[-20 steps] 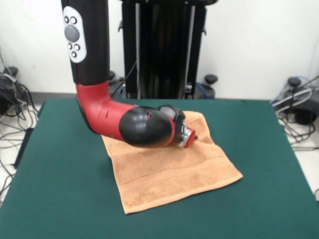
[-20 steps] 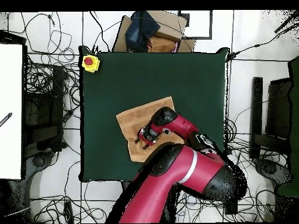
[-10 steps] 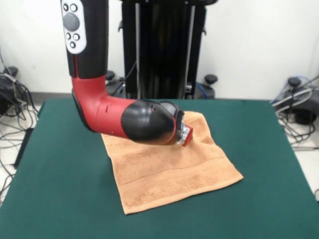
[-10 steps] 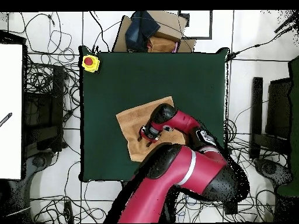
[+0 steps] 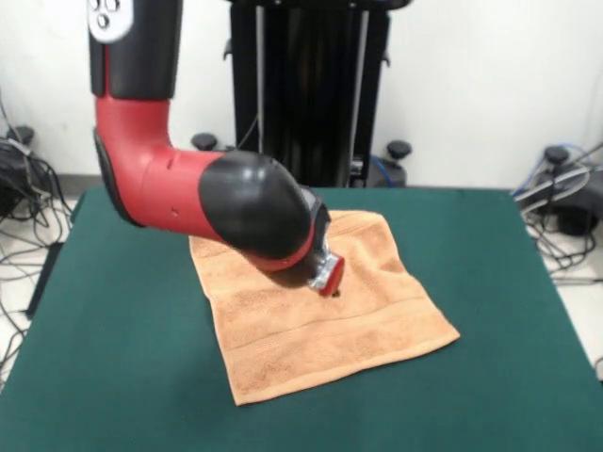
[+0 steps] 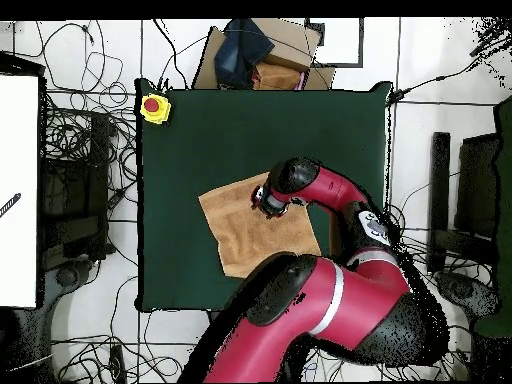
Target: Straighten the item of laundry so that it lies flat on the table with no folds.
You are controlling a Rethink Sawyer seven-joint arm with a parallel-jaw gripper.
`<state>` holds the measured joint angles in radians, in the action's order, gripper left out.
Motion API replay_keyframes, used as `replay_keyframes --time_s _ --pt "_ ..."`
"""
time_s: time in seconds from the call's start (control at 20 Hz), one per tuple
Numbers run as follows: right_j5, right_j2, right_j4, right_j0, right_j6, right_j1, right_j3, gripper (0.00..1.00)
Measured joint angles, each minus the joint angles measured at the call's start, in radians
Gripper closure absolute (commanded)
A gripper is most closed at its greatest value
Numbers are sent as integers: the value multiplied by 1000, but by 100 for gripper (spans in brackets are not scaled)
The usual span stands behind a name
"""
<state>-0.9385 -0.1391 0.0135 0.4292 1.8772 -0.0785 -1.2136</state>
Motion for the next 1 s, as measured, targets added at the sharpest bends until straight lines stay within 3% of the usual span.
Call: replay_keyframes --time_s 0.2,0.35,0.65,0.8,1.0 --pt "10 21 1 -24 0 -18 63 0" --pt "10 45 4 -51 0 10 168 0" --pt "9 89 35 -84 0 182 490 0" --pt "8 94 52 -84 0 250 593 0" --pt "-146 92 53 -85 0 329 764 0"
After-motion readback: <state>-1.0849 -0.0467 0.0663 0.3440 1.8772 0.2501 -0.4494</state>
